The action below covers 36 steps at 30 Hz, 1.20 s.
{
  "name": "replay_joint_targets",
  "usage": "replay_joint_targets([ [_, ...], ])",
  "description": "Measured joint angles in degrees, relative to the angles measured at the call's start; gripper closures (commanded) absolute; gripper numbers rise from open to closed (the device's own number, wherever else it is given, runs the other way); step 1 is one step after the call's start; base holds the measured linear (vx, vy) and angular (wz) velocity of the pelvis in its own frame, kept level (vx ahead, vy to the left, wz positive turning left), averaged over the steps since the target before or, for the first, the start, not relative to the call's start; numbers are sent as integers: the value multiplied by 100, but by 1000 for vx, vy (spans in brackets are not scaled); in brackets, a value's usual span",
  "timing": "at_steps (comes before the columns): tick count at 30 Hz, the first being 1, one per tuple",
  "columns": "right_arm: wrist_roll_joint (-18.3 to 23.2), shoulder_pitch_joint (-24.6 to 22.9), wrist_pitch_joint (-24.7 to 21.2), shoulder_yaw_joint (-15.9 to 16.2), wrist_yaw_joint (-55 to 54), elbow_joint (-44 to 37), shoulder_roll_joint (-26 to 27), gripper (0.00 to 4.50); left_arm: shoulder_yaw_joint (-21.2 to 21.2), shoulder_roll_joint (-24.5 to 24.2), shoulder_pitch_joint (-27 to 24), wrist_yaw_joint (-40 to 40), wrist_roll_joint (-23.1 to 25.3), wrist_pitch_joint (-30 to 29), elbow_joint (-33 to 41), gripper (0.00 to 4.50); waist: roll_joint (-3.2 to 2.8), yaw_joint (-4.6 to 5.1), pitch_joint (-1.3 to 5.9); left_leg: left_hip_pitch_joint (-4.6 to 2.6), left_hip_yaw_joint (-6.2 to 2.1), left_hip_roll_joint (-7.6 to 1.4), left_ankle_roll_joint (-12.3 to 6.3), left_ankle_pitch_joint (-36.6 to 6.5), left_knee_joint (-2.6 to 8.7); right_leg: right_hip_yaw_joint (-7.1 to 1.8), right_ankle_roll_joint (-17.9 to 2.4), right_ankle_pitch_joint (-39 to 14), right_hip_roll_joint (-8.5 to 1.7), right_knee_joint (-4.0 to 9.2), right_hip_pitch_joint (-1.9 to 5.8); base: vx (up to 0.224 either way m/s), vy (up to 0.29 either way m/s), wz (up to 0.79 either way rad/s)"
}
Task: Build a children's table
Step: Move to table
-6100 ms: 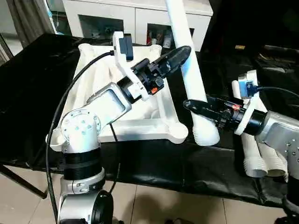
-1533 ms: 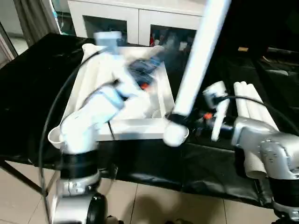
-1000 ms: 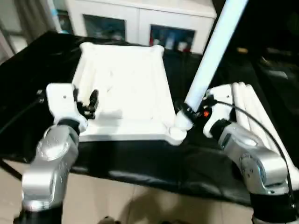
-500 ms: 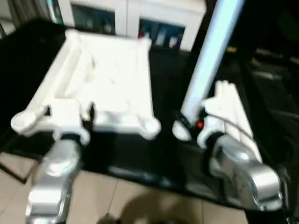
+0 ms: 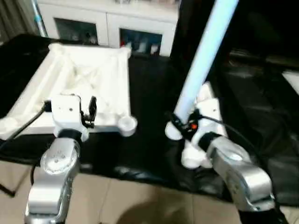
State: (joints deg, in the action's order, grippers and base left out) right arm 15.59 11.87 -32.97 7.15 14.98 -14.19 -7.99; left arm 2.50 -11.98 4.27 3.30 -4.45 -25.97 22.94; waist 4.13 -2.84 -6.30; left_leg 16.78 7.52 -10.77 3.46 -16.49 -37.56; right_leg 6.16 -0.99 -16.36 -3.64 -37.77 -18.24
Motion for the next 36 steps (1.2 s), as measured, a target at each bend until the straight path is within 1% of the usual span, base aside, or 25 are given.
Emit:
replay_joint_targets([
  [1, -11, -6, 2, 9, 10, 43, -10, 262, -66, 15, -19, -14, 0, -10, 2, 154, -50, -22, 3, 163, -91, 43, -106, -33, -225, 68, 0, 0, 4, 53, 11, 124, -33, 16],
  [2, -26, -11, 0, 17, 10, 108, 0, 262, -92, 22, -37, -37, 0, -12, 25, 154, -66, -62, 11, 259, -112, 118, -121, -38, -252, 96, -5, 3, 7, 91, 27, 124, -33, 16],
  [3, -30, -5, 1, 18, 14, 120, 3, 262, -83, 19, -64, -49, 2, -11, 99, 154, -150, -126, 26, 300, -82, 148, -113, -14, 15, 138, -30, 18, 62, 121, 47, 81, -9, 35],
  [5, -16, -7, -8, 42, 15, 147, 145, 262, -8, -38, -119, -64, 31, -9, 106, 154, -242, -229, 29, 248, -105, 95, -75, 255, 38, 154, -62, 47, 137, 175, 139, 131, 15, 13],
  [6, -7, 27, -10, 130, 0, 142, 251, 262, 31, -91, -116, -78, 51, -11, 45, 154, -236, -222, 33, 174, -89, 120, -63, 236, 136, 96, -117, 15, 142, 211, 118, 206, 22, 11],
  [8, 0, 136, -4, 201, -10, 136, 272, 262, 106, -117, -66, -111, 69, -6, -62, 154, -224, -195, 36, 76, -74, 195, -112, 188, 184, -85, -342, -107, 108, -31, 46, 217, 9, 22],
  [9, -8, 142, 16, 177, -46, 119, 262, 262, 80, -163, 2, -173, 93, 18, -100, 154, -200, -174, 55, 36, -66, 230, -121, 135, 180, -152, -293, -66, 26, -223, -110, 173, 1, 8],
  [10, -19, 132, 33, 150, -84, 116, 256, 262, 40, -187, 65, -199, 96, 41, -113, 154, -134, -126, 97, 44, -56, 274, -137, 112, 147, -271, -227, 50, -44, -178, -257, 112, -11, 7],
  [11, -27, 125, 57, 96, -113, 112, 233, 262, -3, -183, 139, -239, 93, 86, -137, 154, -52, -73, 148, 88, -38, 342, -172, 59, 78, -393, 153, 184, -157, -51, -375, 112, -11, 7],
  [12, -42, 81, 85, -43, -174, 106, 178, 262, -77, -85, 208, -299, 81, 121, -182, 154, -63, -45, 183, 211, -69, 390, -212, 15, -25, -515, 241, 174, -134, -132, -391, 81, -1, 22],
  [14, -54, 26, 84, -252, -283, 107, 123, 262, -319, -1, 295, -394, 50, 159, -227, 154, -141, -32, 198, 287, -112, 371, -175, 40, 2, -656, 239, 170, -42, -127, -447, 89, -10, 24],
  [15, -55, 14, 80, -369, -354, 106, 125, 262, -346, -5, 340, -432, 38, 183, -264, 154, -153, -88, 205, 347, -21, 302, -159, 39, -60, -994, 273, 190, 159, -123, -502, 59, -9, 1],
  [16, -57, -5, 73, -434, -382, 105, 121, 262, -347, -4, 367, -440, 39, 196, -311, 154, -174, -162, 212, 401, -44, 261, -145, 18, -119, -1168, 296, 203, 264, -121, -515, 0, 0, 0],
  [19, -86, 12, 61, -555, -455, 73, 95, 262, -352, 30, 464, -505, 41, 219, -473, 154, -387, -270, 227, 660, -302, 279, -210, -11, -367, -1165, 387, 250, 282, -34, -489, -49, 49, 10],
  [21, -116, 19, 61, -551, -455, 68, 86, 262, -349, 32, 469, -524, 43, 223, -515, 154, -570, -323, 233, 715, -347, 325, -209, -19, -415, -1158, 507, 329, 212, 146, -383, -104, 160, 16],
  [22, -135, 19, 61, -539, -453, 67, 90, 262, -346, 22, 471, -512, 68, 223, -535, 154, -615, -291, 219, 644, -256, 343, -258, 4, -391, -1122, 417, 368, 164, 202, -344, -113, 248, 10],
  [23, -148, 48, 55, -440, -447, 67, 114, 262, -324, 2, 452, -492, 95, 223, -549, 154, -622, -231, 209, 614, -216, 411, -345, 37, -354, -942, 26, 320, 69, 46, -394, -113, 248, 10],
  [24, -146, 87, 54, -339, -429, 6, 135, 262, -295, -26, 458, -470, 151, 226, -581, 154, -641, -173, 197, 600, -149, 469, -415, 81, -295, -644, -265, 179, -11, -343, -477, -117, 222, 12],
  [25, -145, 104, 54, -323, -416, -79, 129, 262, -288, -23, 459, -433, 201, 234, -586, 154, -640, -149, 198, 597, -86, 489, -451, 137, -239, -411, -226, 137, 8, -432, -475, -126, 159, 13],
  [26, -146, 146, 55, -331, -405, -121, 105, 262, -284, -9, 469, -399, 221, 243, -592, 154, -603, -139, 217, 608, -6, 509, -467, 203, -172, -289, -217, 139, 44, -363, -426, -126, 159, 13],
  [27, -149, 197, 61, -356, -400, -144, 69, 262, -291, 16, 488, -371, 243, 249, -607, 154, -548, -127, 233, 627, 97, 550, -453, 229, -106, -254, -13, 105, 110, -121, -321, -127, 87, 11],
  [30, -155, 199, 58, -389, -392, -119, 68, 262, -359, 119, 498, -356, 283, 249, -671, 154, -584, -25, 210, 620, 130, 529, -337, 297, 2, -233, 45, 142, 83, -18, -257, -125, 30, 20],
  [33, -164, 201, 58, -381, -380, -120, 72, 262, -351, 114, 505, -341, 313, 252, -681, 154, -563, 17, 219, 633, 115, 399, -328, 438, 117, -262, 53, 56, 71, -256, -242, -105, -80, 13],
  [34, -168, 213, 58, -380, -376, -118, 72, 262, -345, 108, 512, -331, 317, 253, -681, 154, -476, 3, 247, 673, 126, 385, -317, 479, 159, -352, 109, 28, -2, -130, -187, -95, -177, 5],
  [36, -172, 226, 59, -391, -376, -74, 35, 262, -355, 147, 501, -312, 317, 252, -703, 154, -397, -83, 230, 679, 77, 354, -326, 412, 124, -322, 129, 65, 20, -107, -272, -89, -187, -4],
])
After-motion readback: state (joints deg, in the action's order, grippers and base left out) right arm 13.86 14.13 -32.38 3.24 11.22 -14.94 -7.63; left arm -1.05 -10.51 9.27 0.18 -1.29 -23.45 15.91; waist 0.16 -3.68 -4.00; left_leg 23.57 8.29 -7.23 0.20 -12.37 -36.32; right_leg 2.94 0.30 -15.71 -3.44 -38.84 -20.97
